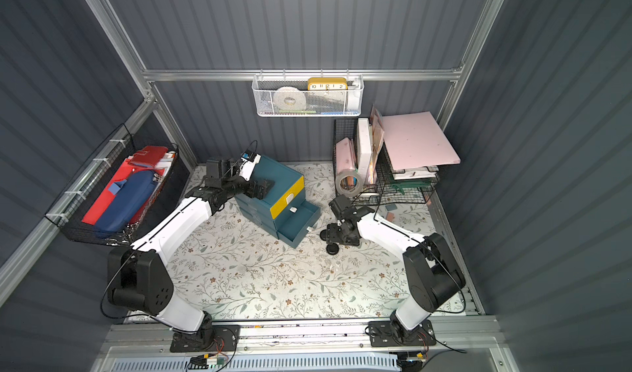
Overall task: Put the bluetooth earphones in the drawer according to color
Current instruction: Open the drawer in the storage box, then pick up the Bluetooth earphone from the center of the board.
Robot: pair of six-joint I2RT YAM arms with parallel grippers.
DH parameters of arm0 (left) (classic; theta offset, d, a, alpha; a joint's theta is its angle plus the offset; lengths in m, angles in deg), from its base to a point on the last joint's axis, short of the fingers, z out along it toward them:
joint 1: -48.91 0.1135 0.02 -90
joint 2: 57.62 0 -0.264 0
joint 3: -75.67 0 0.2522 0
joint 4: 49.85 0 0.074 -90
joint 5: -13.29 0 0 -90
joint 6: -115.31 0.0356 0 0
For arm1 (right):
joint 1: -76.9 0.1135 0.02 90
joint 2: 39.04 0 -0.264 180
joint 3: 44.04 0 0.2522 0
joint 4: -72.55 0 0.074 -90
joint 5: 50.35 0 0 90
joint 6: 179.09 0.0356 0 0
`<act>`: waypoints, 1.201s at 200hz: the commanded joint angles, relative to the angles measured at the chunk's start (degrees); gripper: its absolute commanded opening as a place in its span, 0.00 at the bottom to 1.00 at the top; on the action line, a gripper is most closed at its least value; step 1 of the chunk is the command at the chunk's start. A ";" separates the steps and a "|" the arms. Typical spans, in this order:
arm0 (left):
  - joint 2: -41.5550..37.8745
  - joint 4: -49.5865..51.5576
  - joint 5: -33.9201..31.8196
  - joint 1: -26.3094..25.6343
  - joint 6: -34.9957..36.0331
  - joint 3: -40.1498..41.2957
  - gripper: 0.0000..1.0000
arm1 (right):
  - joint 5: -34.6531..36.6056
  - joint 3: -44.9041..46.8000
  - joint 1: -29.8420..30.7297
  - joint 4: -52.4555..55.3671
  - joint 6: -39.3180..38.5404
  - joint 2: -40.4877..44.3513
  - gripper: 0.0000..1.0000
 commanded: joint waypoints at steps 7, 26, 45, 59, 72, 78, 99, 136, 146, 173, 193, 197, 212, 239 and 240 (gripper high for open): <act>1.17 9.88 1.02 -0.79 -2.03 2.23 0.99 | 3.30 -0.43 1.87 2.02 -1.67 -2.76 0.73; 1.09 9.88 0.96 -0.79 -1.88 2.23 0.99 | 3.52 -0.95 2.25 2.20 -1.29 -4.32 0.73; 1.09 9.88 0.91 -0.79 -1.96 2.19 0.99 | 3.85 -1.39 2.59 2.53 -1.17 -5.78 0.73; 1.09 9.88 0.93 -0.86 -2.00 2.21 0.99 | 3.70 -1.49 2.86 2.05 -1.11 -6.33 0.73; 1.09 9.88 1.02 -0.88 -1.95 2.22 0.99 | 3.39 -1.57 2.99 1.61 -1.07 -6.74 0.73; 1.02 9.88 0.94 -0.88 -1.92 2.21 0.99 | 3.36 -1.71 3.09 1.46 -1.07 -6.89 0.73; 1.00 9.95 0.92 -0.88 -1.94 2.23 0.99 | 3.34 -2.26 3.42 1.38 -1.14 -7.85 0.73; 1.00 9.97 0.74 -0.88 -1.85 2.23 1.00 | 3.15 -3.42 3.61 1.47 -1.27 -8.95 0.73; 1.00 9.95 0.69 -0.88 -1.85 2.22 0.99 | 3.00 -3.43 3.75 1.40 -1.33 -9.07 0.73; 0.96 9.97 0.74 -0.88 -1.90 2.26 0.99 | 3.06 -3.27 3.95 1.64 -1.07 -8.82 0.73; 1.09 9.97 0.85 -0.88 -1.93 2.19 0.99 | 3.18 -2.99 4.03 1.59 -0.89 -8.30 0.73; 1.09 9.97 0.84 -0.88 -1.94 2.22 0.99 | 3.10 -2.99 3.98 1.60 -0.89 -8.21 0.73; 0.95 9.97 0.84 -0.88 -1.94 2.23 0.99 | 2.87 -3.10 4.22 1.72 -0.98 -8.17 0.73; 0.91 9.97 0.71 -0.89 -1.91 2.23 0.99 | 2.83 -3.43 5.03 3.12 -1.26 -9.06 0.73; 0.91 9.97 0.74 -0.93 -1.93 2.23 0.99 | 2.87 -3.43 5.11 3.22 -1.25 -9.07 0.73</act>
